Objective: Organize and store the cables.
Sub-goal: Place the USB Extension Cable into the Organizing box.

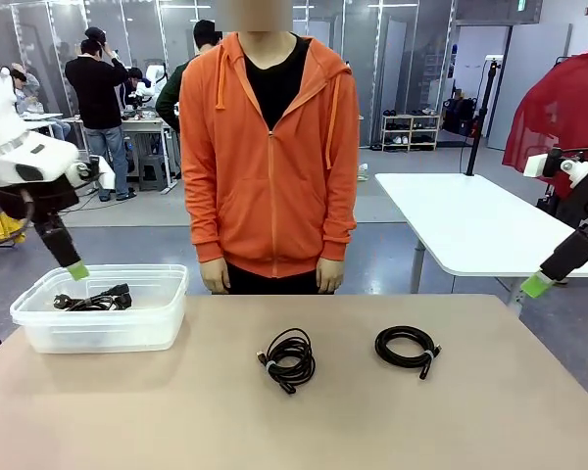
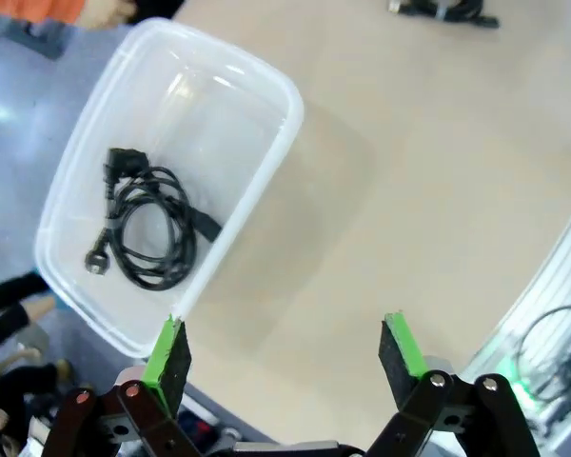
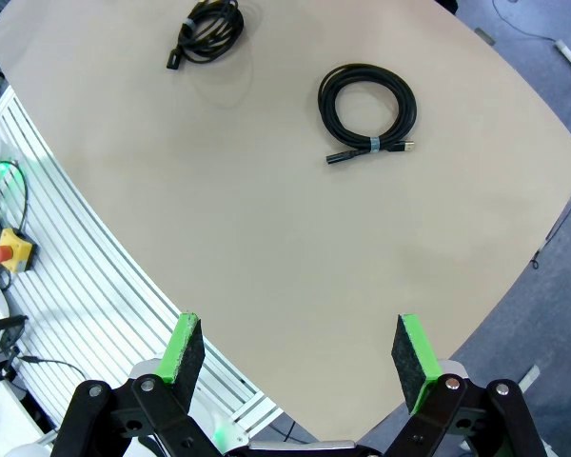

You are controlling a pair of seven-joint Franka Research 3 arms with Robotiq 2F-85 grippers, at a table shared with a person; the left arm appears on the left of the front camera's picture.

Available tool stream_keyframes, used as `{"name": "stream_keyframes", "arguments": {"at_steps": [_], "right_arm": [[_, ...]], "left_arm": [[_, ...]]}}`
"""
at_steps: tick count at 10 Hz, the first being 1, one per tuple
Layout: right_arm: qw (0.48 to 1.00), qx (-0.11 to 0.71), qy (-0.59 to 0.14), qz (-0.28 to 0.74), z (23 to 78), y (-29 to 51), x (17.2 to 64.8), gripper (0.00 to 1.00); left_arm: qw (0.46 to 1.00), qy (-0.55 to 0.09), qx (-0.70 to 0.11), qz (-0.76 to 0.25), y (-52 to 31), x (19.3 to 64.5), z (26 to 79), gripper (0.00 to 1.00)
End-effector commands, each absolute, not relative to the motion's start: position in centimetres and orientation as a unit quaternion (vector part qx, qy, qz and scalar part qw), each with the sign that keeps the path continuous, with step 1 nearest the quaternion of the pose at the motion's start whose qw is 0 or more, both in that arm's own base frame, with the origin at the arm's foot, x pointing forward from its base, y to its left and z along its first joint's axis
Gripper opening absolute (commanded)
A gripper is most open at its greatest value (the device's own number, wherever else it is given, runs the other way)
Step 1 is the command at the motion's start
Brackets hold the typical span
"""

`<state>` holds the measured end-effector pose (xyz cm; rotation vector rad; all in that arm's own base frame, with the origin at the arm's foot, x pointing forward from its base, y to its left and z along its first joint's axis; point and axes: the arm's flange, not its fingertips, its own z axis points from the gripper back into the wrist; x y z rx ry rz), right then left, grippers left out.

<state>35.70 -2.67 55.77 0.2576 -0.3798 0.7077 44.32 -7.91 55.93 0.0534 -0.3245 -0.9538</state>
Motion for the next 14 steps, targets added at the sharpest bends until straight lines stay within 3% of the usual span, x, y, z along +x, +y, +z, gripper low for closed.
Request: {"name": "stream_keyframes", "arguments": {"at_steps": [1, 3, 8, 14], "right_arm": [[0.914, 0.121, -0.181, 0.342, 55.8, -2.7, 35.7, 1.00], [0.914, 0.121, -0.181, 0.342, 55.8, -2.7, 35.7, 1.00], [0.914, 0.121, -0.181, 0.342, 55.8, -2.7, 35.7, 1.00], [0.914, 0.121, -0.181, 0.342, 55.8, -2.7, 35.7, 1.00]], "left_arm": [[0.923, -0.098, -0.032, -0.371, -13.9, 43.1, 55.4, 1.00], [0.955, -0.084, -0.038, -0.282, -18.9, 41.8, 54.9, 1.00], [0.955, -0.100, -0.089, -0.266, -26.0, 40.2, 52.7, 1.00], [0.943, -0.111, -0.048, -0.310, -33.7, 46.5, 51.7, 1.00]]}}
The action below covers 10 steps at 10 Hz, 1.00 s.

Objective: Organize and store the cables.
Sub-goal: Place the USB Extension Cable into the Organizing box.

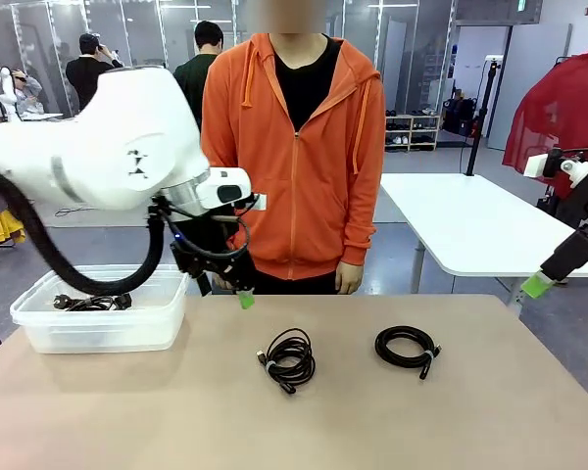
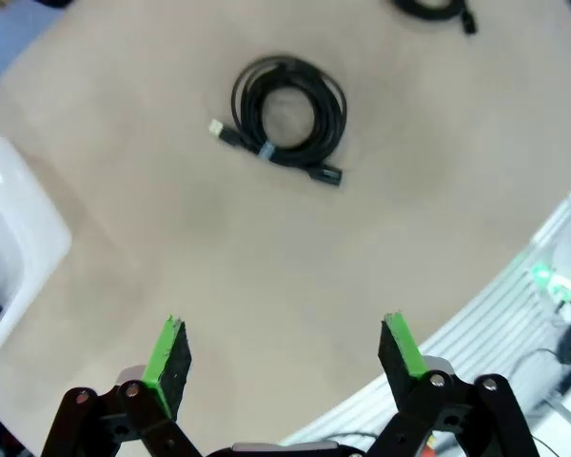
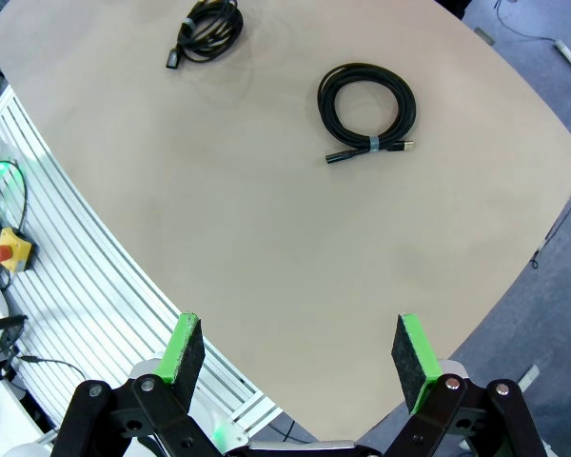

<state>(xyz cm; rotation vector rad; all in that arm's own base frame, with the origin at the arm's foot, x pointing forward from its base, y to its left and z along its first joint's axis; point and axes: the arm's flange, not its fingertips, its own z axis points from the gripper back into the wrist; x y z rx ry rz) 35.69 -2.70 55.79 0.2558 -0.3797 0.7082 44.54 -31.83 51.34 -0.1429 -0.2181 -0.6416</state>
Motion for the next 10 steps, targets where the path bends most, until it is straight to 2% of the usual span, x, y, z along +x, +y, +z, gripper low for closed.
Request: {"name": "stream_keyframes", "arguments": {"at_steps": [1, 5, 10], "right_arm": [[0.914, 0.121, -0.181, 0.342, 55.8, -2.7, 35.7, 1.00], [0.914, 0.121, -0.181, 0.342, 55.8, -2.7, 35.7, 1.00], [0.914, 0.121, -0.181, 0.342, 55.8, -2.7, 35.7, 1.00]], "left_arm": [[0.944, -0.099, -0.044, -0.312, -35.4, 48.4, 51.4, 1.00], [0.947, -0.086, -0.036, -0.308, -38.1, 51.1, 50.4, 1.00], [0.942, -0.094, -0.047, -0.318, -37.4, 50.8, 49.8, 1.00]]}}
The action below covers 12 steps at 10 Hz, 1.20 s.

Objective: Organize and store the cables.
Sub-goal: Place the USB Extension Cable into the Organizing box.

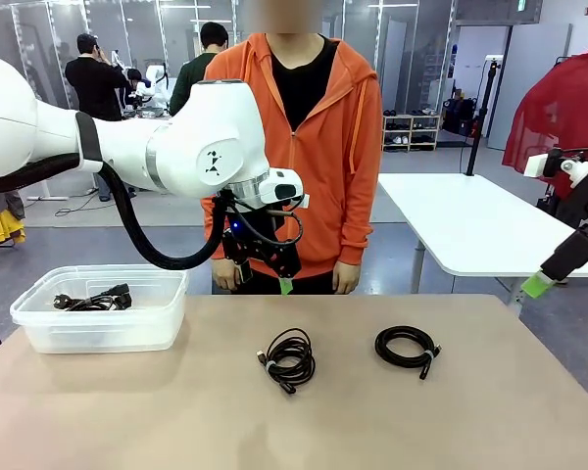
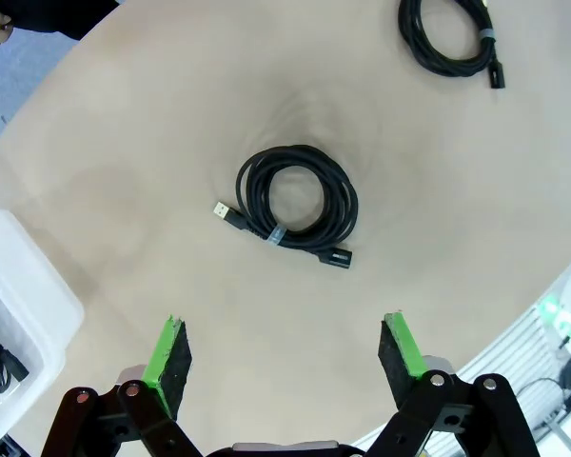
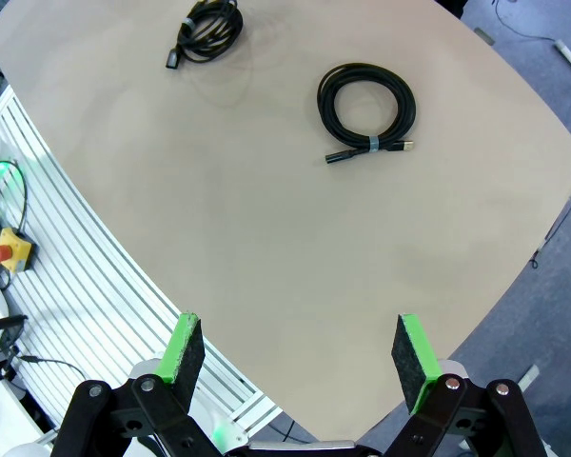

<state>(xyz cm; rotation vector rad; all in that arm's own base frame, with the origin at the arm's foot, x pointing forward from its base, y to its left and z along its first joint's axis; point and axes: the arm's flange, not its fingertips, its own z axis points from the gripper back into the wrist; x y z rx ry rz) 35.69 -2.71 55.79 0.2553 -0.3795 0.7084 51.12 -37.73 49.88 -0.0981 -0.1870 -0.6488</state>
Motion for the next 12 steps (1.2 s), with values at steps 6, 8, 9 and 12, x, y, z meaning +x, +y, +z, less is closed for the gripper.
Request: {"name": "stream_keyframes", "arguments": {"at_steps": [6, 8, 9, 12], "right_arm": [[0.914, 0.121, -0.181, 0.342, 55.8, -2.7, 35.7, 1.00], [0.914, 0.121, -0.181, 0.342, 55.8, -2.7, 35.7, 1.00], [0.914, 0.121, -0.181, 0.342, 55.8, -2.7, 35.7, 1.00], [0.914, 0.121, -0.181, 0.342, 55.8, -2.7, 35.7, 1.00]], "left_arm": [[0.972, -0.060, -0.065, -0.217, -39.0, 52.6, 48.3, 1.00], [0.987, -0.070, -0.063, -0.134, -38.9, 51.7, 47.6, 1.00], [0.993, -0.080, -0.040, -0.082, -38.8, 51.2, 46.6, 1.00], [0.997, -0.075, -0.003, 0.030, -38.8, 49.7, 43.8, 1.00]]}}
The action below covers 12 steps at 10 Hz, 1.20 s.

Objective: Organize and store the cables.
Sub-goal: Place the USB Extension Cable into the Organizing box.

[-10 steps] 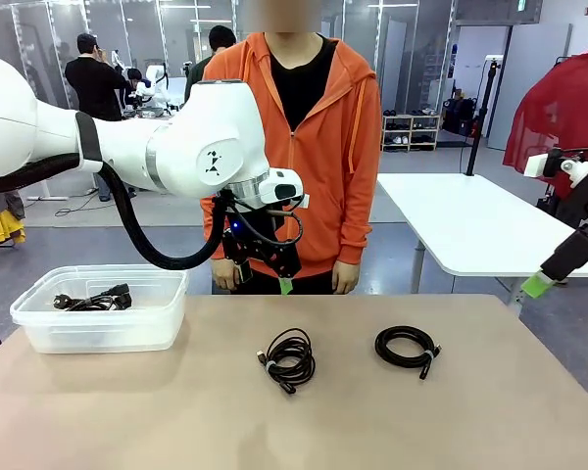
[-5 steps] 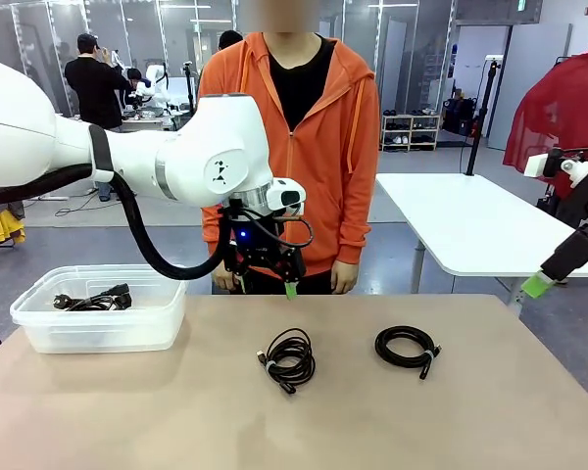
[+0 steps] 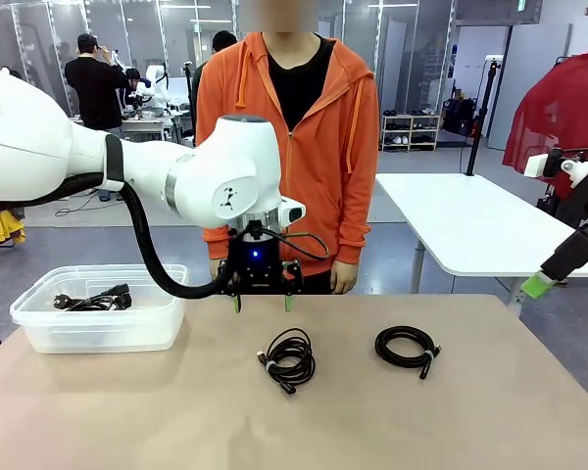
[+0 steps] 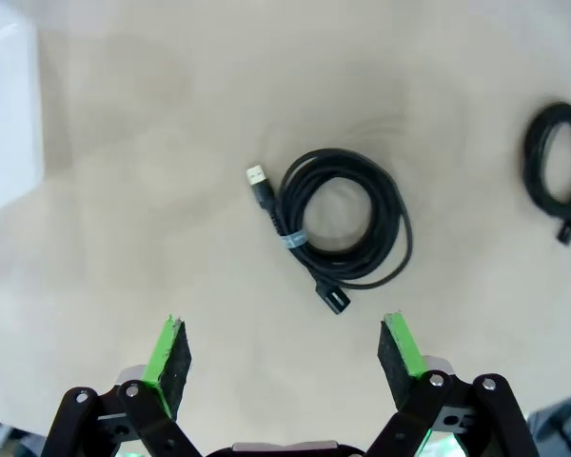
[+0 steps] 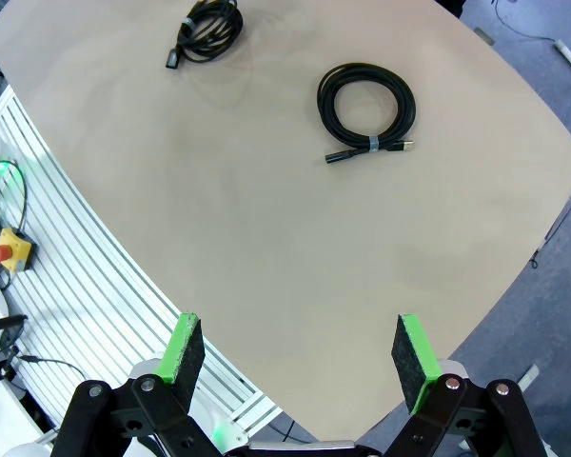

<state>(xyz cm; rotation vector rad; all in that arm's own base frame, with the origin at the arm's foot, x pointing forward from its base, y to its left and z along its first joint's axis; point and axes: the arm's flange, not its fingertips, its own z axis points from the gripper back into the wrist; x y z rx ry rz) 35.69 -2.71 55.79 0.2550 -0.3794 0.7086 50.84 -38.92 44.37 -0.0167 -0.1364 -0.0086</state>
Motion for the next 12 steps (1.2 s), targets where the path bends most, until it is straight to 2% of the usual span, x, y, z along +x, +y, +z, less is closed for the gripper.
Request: {"name": "stream_keyframes", "arguments": {"at_steps": [1, 2, 4, 8, 12], "right_arm": [[0.914, 0.121, -0.181, 0.342, 55.8, -2.7, 35.7, 1.00], [0.914, 0.121, -0.181, 0.342, 55.8, -2.7, 35.7, 1.00], [0.914, 0.121, -0.181, 0.342, 55.8, -2.7, 35.7, 1.00], [0.914, 0.121, -0.181, 0.342, 55.8, -2.7, 35.7, 1.00], [0.914, 0.121, -0.181, 0.342, 55.8, -2.7, 35.7, 1.00]], "left_arm": [[0.995, -0.081, -0.015, 0.057, -38.6, 49.1, 43.0, 1.00], [0.992, -0.083, -0.035, 0.086, -38.7, 48.7, 41.9, 1.00], [0.989, -0.084, -0.007, 0.124, -38.9, 48.5, 40.1, 1.00], [0.987, -0.072, -0.032, 0.141, -38.9, 49.3, 37.0, 1.00], [0.986, -0.065, -0.024, 0.154, -38.5, 51.0, 34.2, 1.00]]}}
